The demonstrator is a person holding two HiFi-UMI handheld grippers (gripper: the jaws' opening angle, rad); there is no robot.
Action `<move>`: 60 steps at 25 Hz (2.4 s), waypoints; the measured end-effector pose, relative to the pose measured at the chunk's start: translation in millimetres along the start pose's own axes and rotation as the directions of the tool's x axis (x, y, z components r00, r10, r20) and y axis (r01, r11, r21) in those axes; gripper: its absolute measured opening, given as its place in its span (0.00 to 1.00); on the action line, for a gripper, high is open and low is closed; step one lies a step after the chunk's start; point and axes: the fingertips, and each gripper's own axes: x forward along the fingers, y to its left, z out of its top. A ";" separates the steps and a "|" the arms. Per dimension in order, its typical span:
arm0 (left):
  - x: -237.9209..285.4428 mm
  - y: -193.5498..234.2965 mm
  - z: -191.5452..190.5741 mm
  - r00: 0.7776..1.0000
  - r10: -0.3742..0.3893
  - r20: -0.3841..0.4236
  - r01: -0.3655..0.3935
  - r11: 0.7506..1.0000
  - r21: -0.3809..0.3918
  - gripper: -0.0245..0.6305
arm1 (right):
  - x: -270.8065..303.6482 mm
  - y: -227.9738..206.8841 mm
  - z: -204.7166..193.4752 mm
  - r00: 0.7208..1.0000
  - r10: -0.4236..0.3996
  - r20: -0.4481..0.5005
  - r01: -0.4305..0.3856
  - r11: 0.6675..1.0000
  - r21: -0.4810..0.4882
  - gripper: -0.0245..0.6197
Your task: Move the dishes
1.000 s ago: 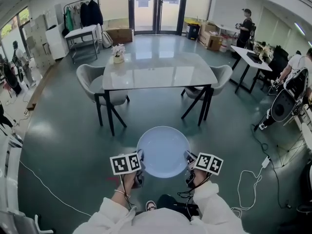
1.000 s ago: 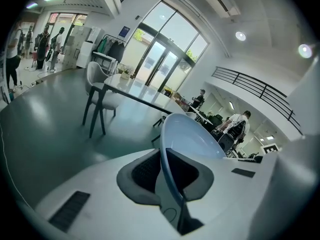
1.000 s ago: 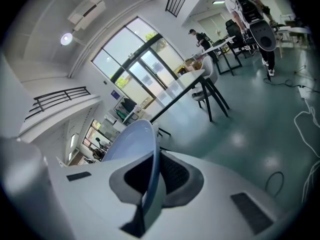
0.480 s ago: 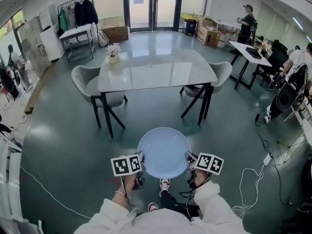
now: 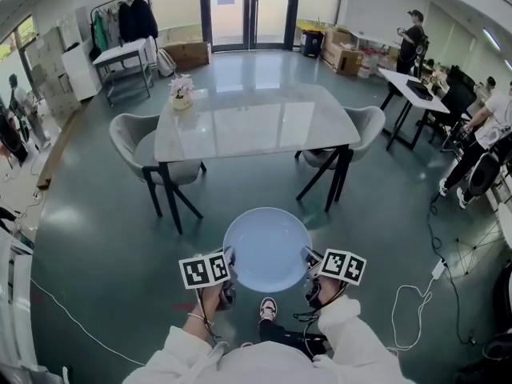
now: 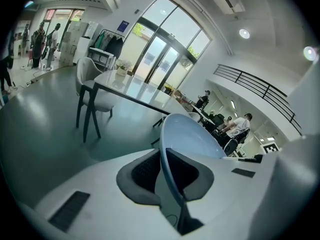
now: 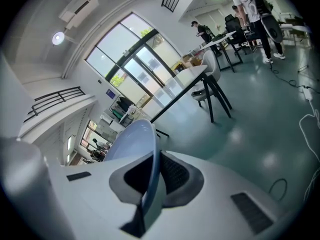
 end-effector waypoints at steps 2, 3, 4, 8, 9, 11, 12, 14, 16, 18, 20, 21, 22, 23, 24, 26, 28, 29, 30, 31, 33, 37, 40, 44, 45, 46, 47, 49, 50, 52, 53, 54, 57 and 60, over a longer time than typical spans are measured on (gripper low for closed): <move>8.7 -1.4 13.3 1.000 0.000 0.004 0.000 1.000 -0.004 0.09 | 8.7 2.2 14.0 1.000 0.001 -0.007 -0.001 1.000 -0.004 0.15; 13.9 -2.1 19.4 1.000 0.000 0.005 0.000 1.000 -0.006 0.09 | 13.4 2.6 21.3 1.000 0.001 -0.009 -0.001 1.000 -0.006 0.15; 19.5 -3.1 24.8 1.000 0.001 0.006 -0.001 1.000 -0.008 0.09 | 18.0 2.2 28.6 1.000 0.000 -0.012 0.000 1.000 -0.008 0.15; 43.2 -9.2 42.7 1.000 0.005 0.009 -0.004 1.000 -0.017 0.09 | 33.9 -4.4 55.5 1.000 -0.001 -0.022 0.000 1.000 -0.012 0.15; 49.0 -10.7 46.7 1.000 0.005 0.008 -0.004 1.000 -0.018 0.09 | 37.4 -6.4 61.3 1.000 -0.001 -0.024 0.001 1.000 -0.010 0.15; 60.7 -13.8 54.1 1.000 0.004 0.004 -0.004 1.000 -0.018 0.09 | 44.4 -10.6 72.9 1.000 -0.002 -0.026 0.002 1.000 -0.007 0.15; 66.5 -15.2 57.6 1.000 0.004 0.003 -0.004 1.000 -0.018 0.09 | 48.1 -12.7 79.0 1.000 -0.003 -0.026 0.003 1.000 -0.007 0.15; 77.8 -18.2 65.1 1.000 0.004 0.003 -0.004 1.000 -0.018 0.09 | 55.0 -16.1 91.7 1.000 -0.001 -0.025 0.001 1.000 -0.010 0.15; 88.7 -22.8 73.2 1.000 0.004 0.005 -0.004 1.000 -0.017 0.09 | 60.3 -19.4 104.7 1.000 0.002 -0.024 -0.003 1.000 -0.011 0.15; 100.5 -28.4 80.3 1.000 0.005 0.007 -0.004 1.000 -0.014 0.09 | 65.2 -25.0 117.3 1.000 0.005 -0.021 -0.005 1.000 -0.009 0.15; 112.0 -33.2 87.8 1.000 0.006 0.009 -0.006 1.000 -0.009 0.09 | 70.3 -30.3 128.8 1.000 0.009 -0.018 -0.009 1.000 -0.003 0.15; 117.1 -35.3 91.5 1.000 0.006 0.009 -0.006 1.000 -0.006 0.09 | 72.7 -32.4 134.0 1.000 0.011 -0.017 -0.011 1.000 0.000 0.15; 121.9 -37.6 94.8 1.000 0.005 0.008 -0.005 1.000 -0.003 0.09 | 74.9 -34.4 138.8 1.000 0.013 -0.016 -0.013 1.000 0.004 0.15; 126.5 -40.0 97.6 1.000 0.004 0.006 -0.004 1.000 0.002 0.09 | 76.7 -36.8 143.6 1.000 0.014 -0.014 -0.014 1.000 0.006 0.15; 131.2 -42.6 100.1 1.000 0.005 0.006 -0.005 1.000 0.009 0.09 | 78.5 -39.5 148.6 1.000 0.014 -0.011 -0.014 1.000 0.006 0.15; 141.0 -47.5 104.8 1.000 0.009 0.007 -0.009 1.000 0.024 0.09 | 82.4 -44.8 158.9 1.000 0.011 -0.004 -0.011 1.000 -0.002 0.15; 150.4 -50.2 110.4 1.000 0.013 0.011 -0.013 1.000 0.026 0.09 | 87.3 -48.3 168.2 1.000 0.009 0.001 -0.009 1.000 -0.012 0.15; 154.6 -51.2 113.3 1.000 0.014 0.012 -0.014 1.000 0.024 0.09 | 89.5 -49.5 172.1 1.000 0.010 0.001 -0.010 1.000 -0.013 0.15; 158.3 -52.3 115.8 1.000 0.014 0.012 -0.014 1.000 0.023 0.09 | 91.2 -50.9 175.3 1.000 0.010 -0.001 -0.010 1.000 -0.012 0.15; 161.6 -53.7 117.4 1.000 0.014 0.011 -0.014 1.000 0.022 0.09 | 92.2 -52.6 177.9 1.000 0.009 -0.003 -0.009 1.000 -0.012 0.15; 167.2 -56.9 118.0 1.000 0.013 0.007 -0.013 1.000 0.020 0.09 | 93.0 -57.2 182.4 1.000 0.007 -0.004 -0.007 1.000 -0.011 0.15; 178.0 -63.3 117.6 1.000 0.011 0.000 -0.011 0.999 0.034 0.09 | 95.9 -66.4 191.5 1.000 0.008 0.001 -0.008 1.000 -0.007 0.15; 181.1 -63.2 120.9 1.000 0.017 -0.008 -0.016 0.999 0.048 0.09 | 99.0 -67.7 191.9 1.000 0.017 0.000 -0.017 1.000 0.002 0.15; 182.2 -65.0 124.4 1.000 0.019 -0.014 -0.019 0.998 0.057 0.09 | 99.4 -70.1 191.0 1.000 0.018 0.003 -0.018 1.000 0.023 0.15; 184.2 -66.2 123.9 1.000 0.019 -0.018 -0.018 0.998 0.060 0.09 | 99.4 -72.2 192.1 1.000 0.017 0.004 -0.017 0.999 0.027 0.15; 186.5 -67.0 123.9 1.000 0.018 -0.024 -0.017 0.998 0.062 0.09 | 100.0 -74.0 193.4 1.000 0.015 0.004 -0.016 0.999 0.030 0.15; 189.0 -67.0 124.3 0.999 0.017 -0.030 -0.015 0.998 0.064 0.09 | 101.1 -75.1 194.5 1.000 0.013 0.003 -0.013 0.999 0.032 0.15; 194.3 -65.0 126.6 0.999 0.015 -0.040 -0.013 0.998 0.063 0.09 | 104.8 -76.2 196.0 1.000 0.009 0.001 -0.009 0.999 0.037 0.15; 197.1 -63.6 128.4 0.999 0.014 -0.043 -0.012 0.998 0.062 0.09 | 107.3 -76.7 196.6 1.000 0.007 0.000 -0.007 0.999 0.040 0.15; 203.8 -62.3 134.4 0.999 0.010 -0.041 -0.007 0.998 0.062 0.09 | 113.0 -77.8 200.5 1.000 0.005 0.001 -0.005 0.999 0.045 0.15; 208.2 -62.8 138.4 0.999 0.007 -0.038 -0.005 0.998 0.063 0.09 | 115.9 -78.8 204.3 1.000 0.005 0.004 -0.005 0.999 0.046 0.15; 213.2 -63.8 142.4 0.999 0.004 -0.035 -0.002 0.998 0.065 0.09 | 119.0 -79.9 209.2 1.000 0.004 0.007 -0.005 0.999 0.047 0.15; 228.0 -65.3 155.3 1.000 -0.004 -0.031 0.006 0.998 0.065 0.09 | 129.3 -80.9 226.1 1.000 0.001 0.016 -0.002 0.999 0.041 0.15; 239.5 -64.4 168.4 1.000 -0.007 -0.030 0.009 0.998 0.065 0.09 | 141.3 -78.9 242.7 1.000 -0.001 0.020 0.000 0.999 0.033 0.15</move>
